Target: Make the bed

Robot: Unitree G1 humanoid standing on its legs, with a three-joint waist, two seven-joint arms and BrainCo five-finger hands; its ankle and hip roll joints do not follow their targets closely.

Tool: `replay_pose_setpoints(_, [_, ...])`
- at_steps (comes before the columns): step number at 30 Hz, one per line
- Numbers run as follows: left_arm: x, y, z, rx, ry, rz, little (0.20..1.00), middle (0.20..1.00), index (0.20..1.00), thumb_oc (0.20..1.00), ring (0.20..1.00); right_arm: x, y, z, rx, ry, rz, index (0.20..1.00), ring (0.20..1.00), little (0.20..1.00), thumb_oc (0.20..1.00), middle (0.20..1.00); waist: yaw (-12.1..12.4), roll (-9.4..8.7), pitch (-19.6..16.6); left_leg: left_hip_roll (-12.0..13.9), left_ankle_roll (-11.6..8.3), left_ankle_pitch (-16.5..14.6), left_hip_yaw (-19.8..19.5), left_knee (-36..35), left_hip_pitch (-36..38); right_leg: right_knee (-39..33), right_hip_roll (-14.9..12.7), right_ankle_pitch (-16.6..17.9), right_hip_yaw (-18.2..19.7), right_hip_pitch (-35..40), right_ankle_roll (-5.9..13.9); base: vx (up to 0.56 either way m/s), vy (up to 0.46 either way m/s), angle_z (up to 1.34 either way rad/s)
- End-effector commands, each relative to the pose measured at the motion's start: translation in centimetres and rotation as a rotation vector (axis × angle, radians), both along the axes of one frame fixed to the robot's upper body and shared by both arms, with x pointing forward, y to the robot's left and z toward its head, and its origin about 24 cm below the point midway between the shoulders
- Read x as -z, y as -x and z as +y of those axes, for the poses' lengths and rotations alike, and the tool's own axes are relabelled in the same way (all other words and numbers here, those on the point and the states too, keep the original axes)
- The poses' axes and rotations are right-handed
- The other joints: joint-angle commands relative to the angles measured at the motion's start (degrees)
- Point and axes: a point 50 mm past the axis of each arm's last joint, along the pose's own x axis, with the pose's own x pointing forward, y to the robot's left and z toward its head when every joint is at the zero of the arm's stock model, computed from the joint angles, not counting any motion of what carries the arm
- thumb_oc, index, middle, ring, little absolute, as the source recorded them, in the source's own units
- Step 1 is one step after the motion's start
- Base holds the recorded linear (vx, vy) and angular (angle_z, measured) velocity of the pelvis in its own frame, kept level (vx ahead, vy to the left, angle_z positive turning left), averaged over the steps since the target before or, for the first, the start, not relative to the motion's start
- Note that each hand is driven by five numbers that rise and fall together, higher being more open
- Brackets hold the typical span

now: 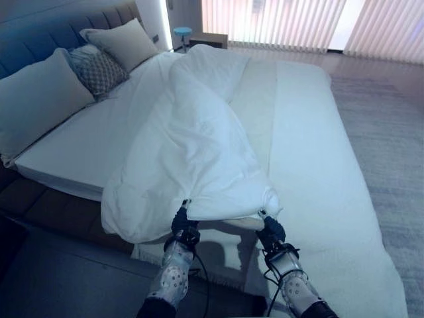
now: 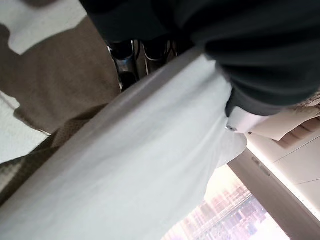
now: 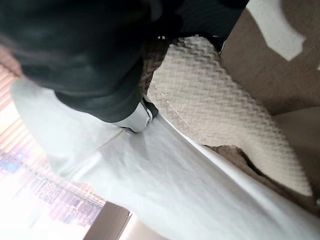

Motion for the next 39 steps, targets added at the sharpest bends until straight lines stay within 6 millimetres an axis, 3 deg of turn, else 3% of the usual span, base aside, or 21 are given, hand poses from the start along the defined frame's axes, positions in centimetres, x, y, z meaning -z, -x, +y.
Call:
replay_pose_setpoints(1, [-5.2,-0.9,10.5,-0.322,-0.226,-0.262,0.2,0.2,0.2,0.2,0.2,-0.4,0.0,-2.1,0.094,0.039,-0.025,0.2,0.2,0.2,0.2,0.2,4.1,0.19,-0.9,-0.2,2.0,-0.8,2.4,1.0,-2.7,-6.5,-5.9,13.9,-7.1,1.8,3.78,-0.39,0.763,-0.78])
replay_pose_setpoints(2, [-5.2,-1.0,10.5,-0.333,-0.234,-0.256,0.2,0.2,0.2,0.2,0.2,-0.4,-0.3,-1.3,0.086,0.018,-0.026,0.2,0.2,0.2,0.2,0.2,5.1,0.89,-0.6,-1.0,2.44,0.5,4.0,-0.5,-2.7,-3.5,-5.3,10.4,-11.4,2.4,3.37,-0.34,0.708,-0.57])
replay_pose_setpoints(3, [-5.2,-0.9,10.5,-0.329,-0.226,-0.258,0.2,0.2,0.2,0.2,0.2,-0.4,-0.6,-0.7,0.056,0.024,-0.029,0.2,0.2,0.2,0.2,0.2,5.5,1.4,-0.6,-1.9,3.29,1.6,4.5,-2.0,-2.5,1.4,-3.6,7.5,-11.8,2.1,2.46,-0.32,0.761,-0.42])
replay_pose_setpoints(4, [-5.3,-0.7,10.9,-0.346,-0.226,-0.265,0.2,0.2,0.2,0.2,0.2,-0.5,-0.7,0.1,0.019,0.022,-0.041,0.2,0.2,0.2,0.2,0.2,6.8,1.84,-0.6,-2.6,4.53,3.1,6.1,-3.8,-2.2,7.4,-1.7,4.6,-14.9,2.8,2.0,-0.27,0.627,-0.71])
replay_pose_setpoints(6, [-5.2,-0.2,11.0,-0.355,-0.213,-0.262,0.2,0.2,0.2,0.2,0.2,-0.6,-0.7,1.3,-0.041,0.022,-0.047,0.2,0.2,0.2,0.2,0.2,8.9,1.7,-1.4,-4.1,5.57,4.9,7.8,-7.0,-1.5,12.1,1.6,-0.6,-18.4,6.3,1.13,-0.23,0.471,-1.16])
replay_pose_setpoints(7, [-5.2,-0.1,10.9,-0.35,-0.216,-0.262,0.2,0.2,0.2,0.2,0.2,-0.7,-0.8,1.6,-0.066,0.031,-0.061,0.2,0.2,0.2,0.2,0.2,9.3,1.69,-1.9,-5.2,6.26,6.5,8.2,-8.4,-1.8,16.7,5.8,-3.0,-17.8,6.9,1.11,-0.22,0.304,-0.7])
replay_pose_setpoints(9, [-4.9,-0.1,10.8,-0.345,-0.213,-0.246,0.2,0.2,0.2,0.2,0.2,-1.1,-0.9,2.2,-0.085,0.026,-0.079,0.2,0.2,0.2,0.2,0.2,10.4,-0.03,-3.1,-7.3,6.15,8.3,8.8,-9.7,-2.3,14.0,12.3,-5.7,-14.0,10.0,1.16,-0.2,0.184,-0.17])
replay_pose_setpoints(12, [-4.7,-0.1,10.6,-0.335,-0.224,-0.235,0.2,0.2,0.2,0.2,0.2,-1.6,-1.0,2.3,-0.097,0.04,-0.106,0.2,0.2,0.2,0.2,0.2,11.5,-1.64,-4.7,-9.4,6.0,11.0,9.0,-10.0,-6.0,4.3,19.7,-11.4,-6.2,15.1,-2.97,-0.22,0.117,0.04])
replay_pose_setpoints(14, [-4.8,-0.4,10.2,-0.328,-0.208,-0.242,0.2,0.2,0.2,0.2,0.2,-1.9,-1.6,2.2,-0.081,0.037,-0.115,0.2,0.2,0.2,0.2,0.2,12.1,-1.02,-5.1,-10.6,4.88,14.6,9.6,-10.5,-9.3,-3.3,21.4,-12.0,-3.8,17.0,-5.42,-0.26,0.111,-0.07])
replay_pose_setpoints(16, [-5.0,-0.5,9.8,-0.321,-0.199,-0.249,0.2,0.2,0.2,0.2,0.2,-2.1,-1.8,1.6,-0.054,0.053,-0.117,0.2,0.2,0.2,0.2,0.2,11.8,-0.03,-4.6,-10.7,2.84,17.0,9.4,-10.2,-11.8,-7.0,22.2,-11.8,-3.1,18.0,-6.5,-0.24,0.117,0.0])
replay_pose_setpoints(18, [-5.4,-0.9,9.3,-0.31,-0.187,-0.271,0.2,0.2,0.2,0.2,0.2,-2.2,-1.9,1.2,-0.04,0.066,-0.121,0.2,0.2,0.2,0.2,0.2,11.6,0.87,-2.9,-10.1,0.63,18.4,8.6,-8.1,-14.5,-7.8,21.5,-11.0,-4.1,17.7,-6.5,-0.27,0.162,0.44])
replay_pose_setpoints(20, [-5.6,-1.1,9.0,-0.307,-0.184,-0.28,0.2,0.2,0.2,0.2,0.2,-2.3,-2.0,0.7,-0.032,0.077,-0.123,0.2,0.2,0.2,0.2,0.2,10.9,0.7,-1.7,-9.6,1.3,16.1,6.4,-3.8,-15.4,-7.8,19.1,-9.5,-5.2,16.7,-5.81,-0.26,0.21,0.45])
replay_pose_setpoints(22, [-5.8,-1.2,8.7,-0.31,-0.168,-0.286,0.2,0.2,0.2,0.2,0.2,-2.1,-1.7,0.2,-0.01,0.079,-0.112,0.2,0.2,0.2,0.2,0.2,8.7,-0.03,-1.7,-6.4,3.27,11.8,6.7,-1.5,-12.4,-8.0,15.9,-7.3,-7.2,15.4,-4.29,-0.2,0.261,0.08])
replay_pose_setpoints(25, [-6.0,-1.3,8.3,-0.285,-0.174,-0.298,0.2,0.2,0.2,0.2,0.2,-1.9,-1.6,-0.3,-0.005,0.083,-0.103,0.2,0.2,0.2,0.2,0.2,7.0,-0.93,-2.9,-2.2,3.17,8.0,2.6,-0.3,-8.0,-9.0,12.5,-6.0,-8.5,14.5,-3.29,-0.1,0.292,-0.11])
replay_pose_setpoints(30, [-6.2,-1.6,8.3,-0.272,-0.202,-0.303,0.2,0.2,0.2,0.2,0.2,-2.2,-1.8,-0.7,-0.011,0.095,-0.108,0.2,0.2,0.2,0.2,0.2,5.4,0.88,-4.7,5.9,0.24,10.8,-2.7,-5.0,-2.6,-9.2,9.2,-5.1,-7.7,14.2,-1.15,0.02,0.414,0.13])
replay_pose_setpoints(33, [-6.7,-2.2,8.0,-0.24,-0.223,-0.329,0.2,0.2,0.2,0.2,0.2,-2.6,-2.3,-1.0,-0.014,0.111,-0.122,0.2,0.2,0.2,0.2,0.2,5.1,1.57,-4.7,3.5,0.12,7.2,-2.2,-6.6,-2.0,-8.7,5.5,-2.8,-7.0,14.0,1.12,0.02,0.603,0.21])
replay_pose_setpoints(34, [-6.9,-2.2,7.9,-0.219,-0.248,-0.341,0.2,0.2,0.2,0.2,0.2,-2.4,-2.0,-1.1,-0.022,0.133,-0.117,0.2,0.2,0.2,0.2,0.2,5.1,0.83,-4.3,0.4,1.3,4.7,-1.2,-4.9,-2.5,-7.6,1.8,1.1,-6.5,12.9,2.07,0.01,0.571,0.07])
replay_pose_setpoints(35, [-6.9,-2.3,7.9,-0.219,-0.248,-0.341,0.2,0.2,0.2,0.2,0.2,-2.4,-2.0,-1.1,-0.021,0.133,-0.117,0.2,0.2,0.2,0.2,0.2,5.2,0.78,-4.4,0.3,1.35,4.6,-1.1,-4.8,-2.6,-7.6,1.7,1.1,-6.4,12.8,2.11,-0.02,0.704,0.28])
replay_pose_setpoints(36, [-7.0,-2.3,8.4,-0.221,-0.276,-0.343,0.2,0.2,0.2,0.2,0.2,-2.2,-1.9,-0.9,-0.021,0.134,-0.113,0.2,0.2,0.2,0.2,0.2,5.4,0.53,-4.0,-1.3,2.54,4.2,0.9,-5.3,-2.9,-5.9,-0.7,5.5,-6.6,10.2,2.16,-0.02,0.329,0.36])
replay_pose_setpoints(38, [-6.8,-2.2,8.8,-0.227,-0.295,-0.332,0.2,0.2,0.2,0.2,0.2,-2.1,-2.0,-0.7,-0.019,0.129,-0.108,0.2,0.2,0.2,0.2,0.2,5.6,0.66,-3.7,-1.7,2.97,4.4,2.1,-5.7,-3.1,-5.2,-1.2,7.0,-7.5,8.7,2.05,-0.05,0.389,0.04])
replay_pose_setpoints(39, [-6.4,-1.8,9.4,-0.246,-0.308,-0.312,0.2,0.2,0.2,0.2,0.2,-1.9,-2.0,-0.4,-0.026,0.129,-0.103,0.2,0.2,0.2,0.2,0.2,6.4,1.28,-3.2,-1.8,3.25,4.6,3.5,-6.4,-2.7,-4.3,-1.0,6.5,-10.5,8.0,1.8,-0.05,0.456,-0.36])
